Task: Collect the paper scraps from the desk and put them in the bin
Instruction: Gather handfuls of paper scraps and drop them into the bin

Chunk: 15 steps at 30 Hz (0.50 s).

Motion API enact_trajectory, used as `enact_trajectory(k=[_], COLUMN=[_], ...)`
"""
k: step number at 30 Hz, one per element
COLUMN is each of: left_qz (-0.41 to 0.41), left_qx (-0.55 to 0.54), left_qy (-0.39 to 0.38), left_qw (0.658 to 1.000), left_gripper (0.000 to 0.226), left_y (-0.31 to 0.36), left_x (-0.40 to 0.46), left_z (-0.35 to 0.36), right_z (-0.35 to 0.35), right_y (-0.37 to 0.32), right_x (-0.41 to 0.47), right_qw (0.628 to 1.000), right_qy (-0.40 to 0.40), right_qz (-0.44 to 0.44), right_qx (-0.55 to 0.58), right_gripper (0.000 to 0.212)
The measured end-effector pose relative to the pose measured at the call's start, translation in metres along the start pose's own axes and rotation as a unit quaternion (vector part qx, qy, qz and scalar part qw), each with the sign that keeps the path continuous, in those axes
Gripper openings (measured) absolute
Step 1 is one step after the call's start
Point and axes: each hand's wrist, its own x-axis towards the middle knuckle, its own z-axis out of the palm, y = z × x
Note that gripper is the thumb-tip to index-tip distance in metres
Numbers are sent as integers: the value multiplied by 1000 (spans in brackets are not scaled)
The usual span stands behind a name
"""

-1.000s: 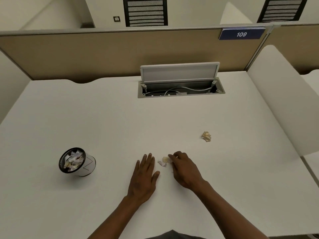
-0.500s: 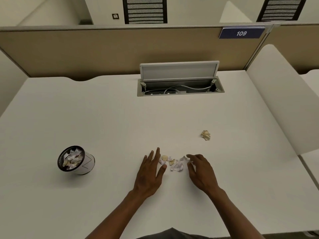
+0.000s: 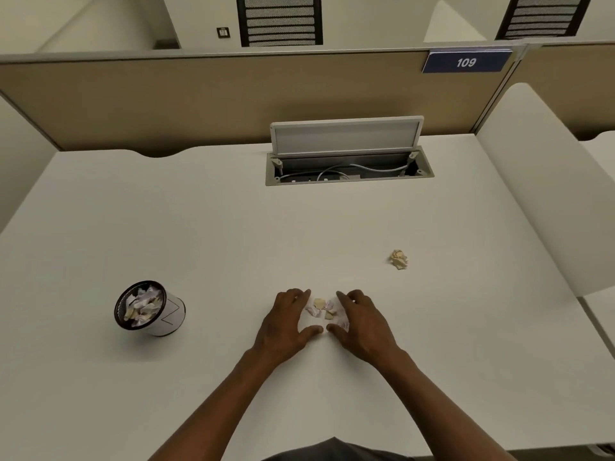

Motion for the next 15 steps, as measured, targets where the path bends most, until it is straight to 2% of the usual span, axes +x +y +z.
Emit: enact_trajectory(k=[4,9,15], left_qz=[14,2,24], left_qx=[0,-45,-68], left_qy=[-36,-47,0], left_qw=[999,998,997], left_gripper=[78,58,27], left_y=[6,17,23], left_x=[8,15,15], left_z=[-4,0,7], right_z=[-1,6,5], right_y=[2,-7,-16], right_x=[2,9,16], right_qw=[999,1000,999], right_qy=[-21,4,15], right_qz=[13,-6,-34], right_qx=[-35,4,17], right_gripper=[85,47,33])
